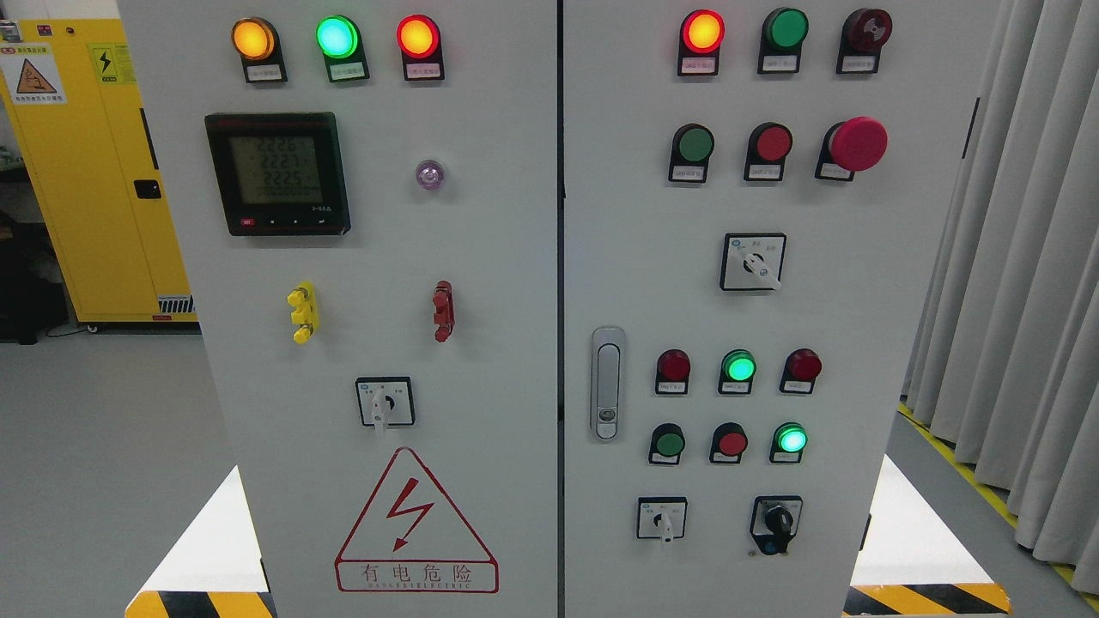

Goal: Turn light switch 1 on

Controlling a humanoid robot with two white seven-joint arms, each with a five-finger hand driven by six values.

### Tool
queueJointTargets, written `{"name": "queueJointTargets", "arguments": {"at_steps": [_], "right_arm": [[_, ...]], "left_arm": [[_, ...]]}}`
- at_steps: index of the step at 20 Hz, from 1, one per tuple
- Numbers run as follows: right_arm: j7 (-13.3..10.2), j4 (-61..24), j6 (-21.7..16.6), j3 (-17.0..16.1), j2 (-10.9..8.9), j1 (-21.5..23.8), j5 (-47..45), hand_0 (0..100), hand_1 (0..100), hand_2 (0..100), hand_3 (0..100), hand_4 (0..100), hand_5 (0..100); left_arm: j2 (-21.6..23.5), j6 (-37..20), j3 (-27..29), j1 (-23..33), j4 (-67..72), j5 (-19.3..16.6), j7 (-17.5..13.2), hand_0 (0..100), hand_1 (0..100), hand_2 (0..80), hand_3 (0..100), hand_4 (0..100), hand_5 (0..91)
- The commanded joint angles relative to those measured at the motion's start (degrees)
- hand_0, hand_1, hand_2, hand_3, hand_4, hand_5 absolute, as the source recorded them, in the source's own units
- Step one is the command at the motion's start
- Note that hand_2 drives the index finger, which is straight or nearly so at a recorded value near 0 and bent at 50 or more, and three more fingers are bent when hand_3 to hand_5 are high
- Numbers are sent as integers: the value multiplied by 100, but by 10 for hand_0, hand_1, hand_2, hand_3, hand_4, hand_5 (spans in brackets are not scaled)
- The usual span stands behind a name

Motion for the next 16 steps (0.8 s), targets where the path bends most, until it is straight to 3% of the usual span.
{"name": "queueJointTargets", "arguments": {"at_steps": [1, 3, 4, 5, 6, 8, 12, 16], "right_arm": [[4, 0, 3, 0, 0, 0, 0, 0, 500, 40, 0, 0, 0], [4, 0, 3, 0, 0, 0, 0, 0, 500, 40, 0, 0, 0], [4, 0, 3, 0, 0, 0, 0, 0, 500, 40, 0, 0, 0], [4, 0, 3, 0, 0, 0, 0, 0, 500, 40, 0, 0, 0], [4, 0, 3, 0, 0, 0, 0, 0, 500, 40, 0, 0, 0], [-4, 0, 3, 0, 0, 0, 0, 0, 500, 40, 0, 0, 0], [4, 0, 3, 0, 0, 0, 0, 0, 500, 40, 0, 0, 0], [4, 0, 3, 0, 0, 0, 0, 0, 500, 40, 0, 0, 0]], "left_arm": [[141, -25, 359, 341, -3178, -12, 24, 280, 294, 163, 360, 441, 117], [141, -7, 359, 535, -3838, -12, 164, 297, 370, 239, 471, 569, 275], [141, 1, 351, 614, -4128, -30, 321, 296, 374, 241, 474, 576, 287], [132, 19, 342, 702, -4375, -30, 462, 292, 411, 281, 502, 611, 384], [141, 36, 333, 755, -4612, -30, 568, 281, 423, 283, 506, 620, 396], [124, 37, 333, 799, -4956, -30, 648, 246, 475, 337, 555, 680, 528], [88, 45, 333, 790, -5562, -21, 666, 185, 530, 430, 624, 737, 682], [71, 133, 289, 729, -5976, -12, 727, 163, 561, 491, 665, 733, 735]]}}
